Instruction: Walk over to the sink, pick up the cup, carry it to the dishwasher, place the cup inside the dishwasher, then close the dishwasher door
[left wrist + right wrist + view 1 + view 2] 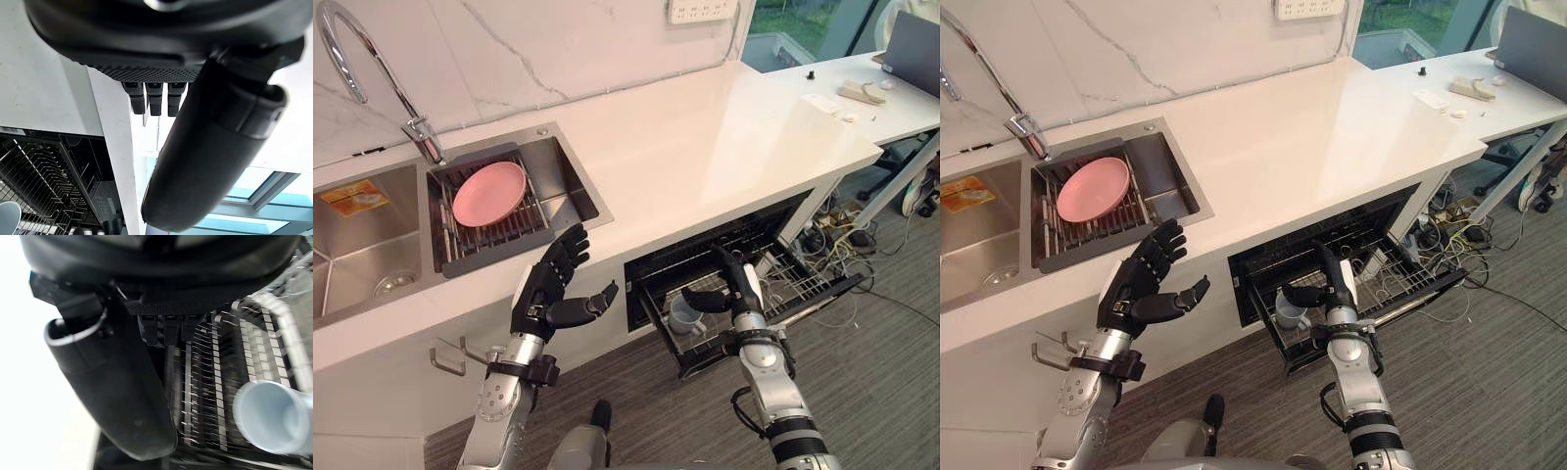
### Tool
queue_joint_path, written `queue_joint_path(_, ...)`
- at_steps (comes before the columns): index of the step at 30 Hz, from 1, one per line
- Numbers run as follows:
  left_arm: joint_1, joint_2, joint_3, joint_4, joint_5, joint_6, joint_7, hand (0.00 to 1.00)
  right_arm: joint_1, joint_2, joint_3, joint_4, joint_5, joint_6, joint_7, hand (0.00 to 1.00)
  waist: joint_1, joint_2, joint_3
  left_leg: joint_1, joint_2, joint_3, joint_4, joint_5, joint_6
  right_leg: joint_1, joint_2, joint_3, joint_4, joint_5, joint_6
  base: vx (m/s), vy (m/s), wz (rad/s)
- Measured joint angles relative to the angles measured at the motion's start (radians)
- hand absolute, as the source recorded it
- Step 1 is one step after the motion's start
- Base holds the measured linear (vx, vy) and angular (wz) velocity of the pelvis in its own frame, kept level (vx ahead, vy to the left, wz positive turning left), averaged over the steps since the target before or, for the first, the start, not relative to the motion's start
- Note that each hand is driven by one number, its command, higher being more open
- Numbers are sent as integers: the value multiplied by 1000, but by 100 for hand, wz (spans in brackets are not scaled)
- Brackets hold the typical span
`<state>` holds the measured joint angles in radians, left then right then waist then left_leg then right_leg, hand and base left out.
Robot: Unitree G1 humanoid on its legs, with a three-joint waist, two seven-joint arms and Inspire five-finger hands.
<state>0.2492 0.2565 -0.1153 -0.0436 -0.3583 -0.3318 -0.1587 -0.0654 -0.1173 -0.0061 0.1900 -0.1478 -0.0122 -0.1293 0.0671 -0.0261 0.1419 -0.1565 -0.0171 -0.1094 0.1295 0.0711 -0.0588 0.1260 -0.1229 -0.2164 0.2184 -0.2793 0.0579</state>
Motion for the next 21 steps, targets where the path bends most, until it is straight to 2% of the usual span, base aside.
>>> queue_joint_path(2, 9, 3, -22, -8, -33, 3, -8, 90, 0, 0, -19, -25, 10, -13, 2, 90, -1, 0, -3, 3, -3, -7, 1, 0, 0, 9, -1, -5, -7, 3, 3, -9, 8, 7)
queue_joint_path(4, 29, 20, -62, -11, -48, 48, -25, 90, 0, 0, -24, -42, 11, -14, 7, 90, -1, 1, -3, 8, -5, -9, 1, -2, 2, 17, -2, -6, -13, 6, 5, 0, 0, 0)
queue_joint_path(5, 61, 46, -134, 18, -54, 110, -46, 90, 0, 2, -22, -53, 11, -22, 15, 90, -7, 1, -4, 11, -7, -9, 0, -3, 4, 18, -4, -5, -16, 6, 6, -34, 18, -1)
queue_joint_path(8, 140, 54, -266, 61, -52, 205, -69, 90, 0, 2, -16, -54, 11, -29, 20, 90, -22, 1, -4, 15, -8, -9, -4, -2, 6, 19, -5, -5, -14, 7, 7, -10, 5, 0)
queue_joint_path(9, 150, 54, -287, 61, -51, 214, -74, 90, 0, 1, -16, -54, 11, -29, 20, 90, -24, 1, -5, 18, -8, -10, -5, -2, 6, 20, -5, -5, -13, 7, 7, 0, 0, 0)
queue_joint_path(13, 149, 34, -325, 33, -51, 218, -94, 90, 13, 0, -8, -52, 11, -29, 21, 90, -24, 10, -20, 27, -6, -15, -6, 1, 3, 31, 3, -8, -12, 6, 3, -26, -17, 2)
queue_joint_path(17, 118, 21, -325, 5, -46, 198, -94, 90, 50, 0, -5, -48, 13, -29, 23, 90, -27, 35, -50, 35, 1, -15, -25, 13, 3, 27, 9, -5, -10, 7, -2, -32, -24, -1)
queue_joint_path(21, 115, 8, -323, 58, 26, 184, -84, 90, 61, -2, -2, -48, 38, -29, 29, 90, -28, 37, -53, 54, 11, -9, -61, 29, -1, 26, 11, 2, -10, 7, -5, -10, -24, -7)
